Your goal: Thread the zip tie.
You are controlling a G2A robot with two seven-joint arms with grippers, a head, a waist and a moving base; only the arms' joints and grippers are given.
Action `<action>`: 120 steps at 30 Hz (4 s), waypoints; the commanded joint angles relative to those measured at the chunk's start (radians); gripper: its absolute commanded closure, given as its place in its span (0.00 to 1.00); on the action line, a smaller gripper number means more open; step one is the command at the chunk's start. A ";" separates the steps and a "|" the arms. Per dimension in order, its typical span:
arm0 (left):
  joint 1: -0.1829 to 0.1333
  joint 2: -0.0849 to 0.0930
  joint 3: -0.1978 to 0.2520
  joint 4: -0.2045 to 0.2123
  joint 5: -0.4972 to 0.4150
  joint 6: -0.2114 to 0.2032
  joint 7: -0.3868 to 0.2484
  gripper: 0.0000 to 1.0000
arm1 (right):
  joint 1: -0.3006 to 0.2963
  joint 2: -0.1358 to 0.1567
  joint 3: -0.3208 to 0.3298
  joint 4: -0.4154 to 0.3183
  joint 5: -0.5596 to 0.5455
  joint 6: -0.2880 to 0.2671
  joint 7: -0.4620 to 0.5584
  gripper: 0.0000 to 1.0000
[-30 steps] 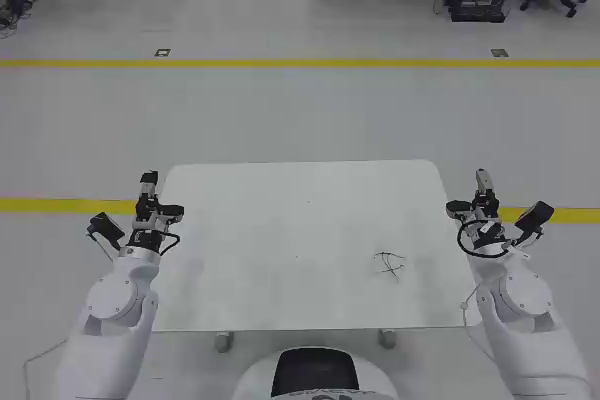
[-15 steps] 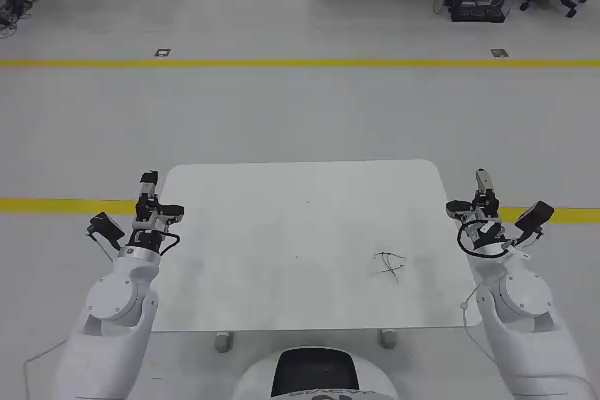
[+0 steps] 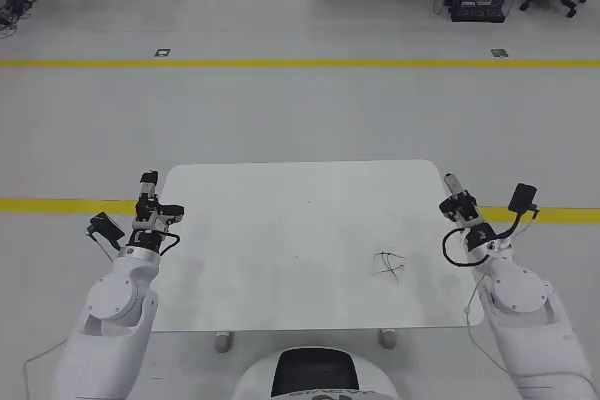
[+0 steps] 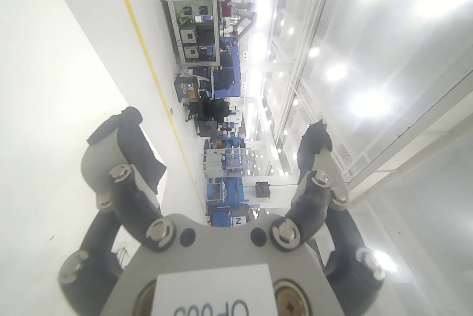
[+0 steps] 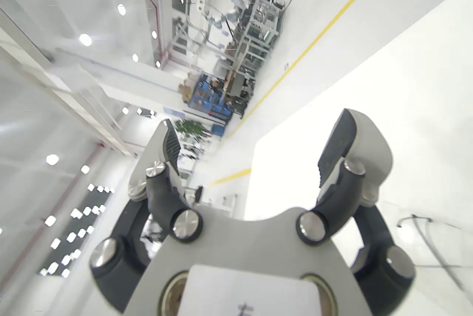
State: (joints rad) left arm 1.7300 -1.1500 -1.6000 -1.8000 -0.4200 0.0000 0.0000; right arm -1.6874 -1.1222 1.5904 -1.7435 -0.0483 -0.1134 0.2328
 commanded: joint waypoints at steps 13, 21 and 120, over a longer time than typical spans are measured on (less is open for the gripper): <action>0.000 0.000 0.000 0.000 0.000 0.000 0.000 0.00 | 0.047 0.016 -0.024 -0.002 -0.319 -0.004 0.123 0.00; 0.000 0.000 0.000 0.000 0.000 0.000 0.000 0.00 | 0.056 0.023 -0.044 0.013 -0.422 -0.031 0.201 0.00; 0.000 0.000 0.000 0.000 0.000 0.000 0.000 0.00 | 0.503 -0.055 -0.538 0.389 -0.953 0.186 0.988 0.00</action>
State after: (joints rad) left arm 1.7300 -1.1500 -1.6000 -1.8000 -0.4200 0.0000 0.0000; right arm -1.1847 -1.1770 1.0524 -1.3567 -1.0019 0.0657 1.2208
